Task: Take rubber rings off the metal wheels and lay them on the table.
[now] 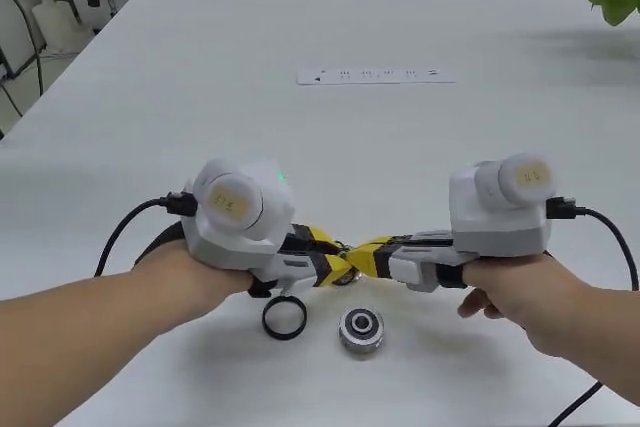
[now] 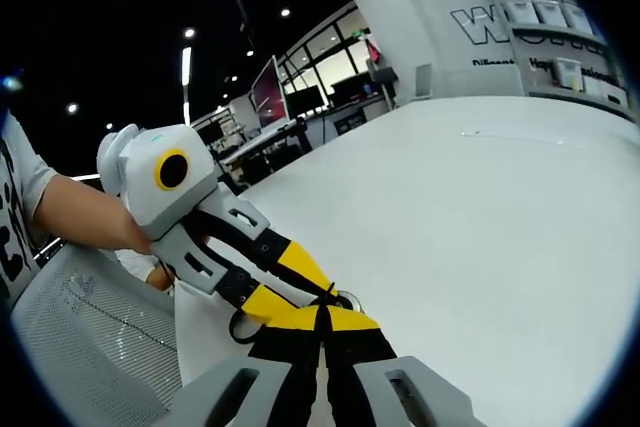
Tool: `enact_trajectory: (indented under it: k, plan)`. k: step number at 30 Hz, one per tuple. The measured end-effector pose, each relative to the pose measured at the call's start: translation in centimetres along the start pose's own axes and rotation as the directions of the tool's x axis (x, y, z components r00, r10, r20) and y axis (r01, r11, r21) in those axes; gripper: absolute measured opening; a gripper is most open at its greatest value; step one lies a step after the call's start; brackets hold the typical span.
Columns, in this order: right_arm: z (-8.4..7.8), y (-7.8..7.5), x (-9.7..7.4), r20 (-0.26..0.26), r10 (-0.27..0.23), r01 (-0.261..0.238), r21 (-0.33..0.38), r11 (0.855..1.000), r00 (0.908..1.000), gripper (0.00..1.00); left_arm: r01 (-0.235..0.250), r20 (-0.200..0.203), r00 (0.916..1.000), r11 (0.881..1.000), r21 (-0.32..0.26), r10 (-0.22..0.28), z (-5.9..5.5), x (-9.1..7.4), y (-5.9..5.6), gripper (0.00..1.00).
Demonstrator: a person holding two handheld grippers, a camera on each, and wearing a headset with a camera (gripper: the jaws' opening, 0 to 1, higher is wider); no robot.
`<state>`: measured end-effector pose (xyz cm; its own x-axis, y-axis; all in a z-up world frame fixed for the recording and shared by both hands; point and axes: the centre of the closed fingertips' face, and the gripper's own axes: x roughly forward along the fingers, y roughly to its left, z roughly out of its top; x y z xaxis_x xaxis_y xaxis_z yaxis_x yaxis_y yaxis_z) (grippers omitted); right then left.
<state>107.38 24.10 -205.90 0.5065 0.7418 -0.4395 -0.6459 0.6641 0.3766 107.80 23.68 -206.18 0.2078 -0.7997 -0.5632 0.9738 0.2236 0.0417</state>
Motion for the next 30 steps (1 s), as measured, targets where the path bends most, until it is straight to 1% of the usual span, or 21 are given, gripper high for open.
enact_trajectory:
  k: [3, 9, 13, 16, 19, 23, 28, 30]
  plan:
    - [-0.4, -0.3, -0.2, -0.006, -0.01, 0.011, 0.006, 1.0, 0.9999, 0.0, -0.001, 0.001, 1.0, 1.0, -0.002, 0.001, 0.0, 0.0, 0.0, 0.07]
    - [-0.1, -0.4, -0.5, 0.0, -0.014, 0.014, 0.024, 1.0, 0.9999, 0.0, -0.003, -0.003, 1.0, 1.0, -0.015, 0.003, 0.0, 0.0, 0.0, 0.07]
    - [0.0, -0.2, -0.6, 0.0, -0.009, 0.009, 0.036, 0.999, 1.0, 0.0, 0.003, -0.018, 0.9998, 1.0, -0.027, -0.003, 0.0, 0.0, -0.1, 0.07]
    - [0.1, -0.2, -0.6, -0.003, -0.002, 0.002, 0.043, 0.999, 1.0, 0.0, 0.012, -0.029, 0.9995, 1.0, -0.022, -0.013, 0.0, 0.0, -0.2, 0.08]
    - [0.3, -0.2, -0.7, 0.001, -0.001, 0.001, 0.048, 0.999, 1.0, 0.0, 0.023, -0.041, 0.9989, 1.0, -0.015, -0.023, 0.1, -0.1, -0.5, 0.12]
    - [0.6, -0.2, -0.9, 0.009, 0.001, -0.002, 0.053, 0.999, 1.0, 0.0, 0.037, -0.023, 0.999, 0.999, -0.019, -0.038, 0.7, -0.5, -0.7, 0.15]
    - [0.7, 0.3, -0.9, 0.014, 0.019, -0.02, 0.062, 0.998, 0.9997, 0.0, 0.049, -0.021, 0.9986, 0.999, -0.006, -0.049, 0.9, -1.3, -1.0, 0.16]
    - [0.9, 0.6, -1.0, 0.017, 0.026, -0.027, 0.063, 0.998, 0.9995, 0.0, 0.046, -0.005, 0.9989, 0.999, 0.0, -0.046, 1.2, -1.9, -0.9, 0.21]
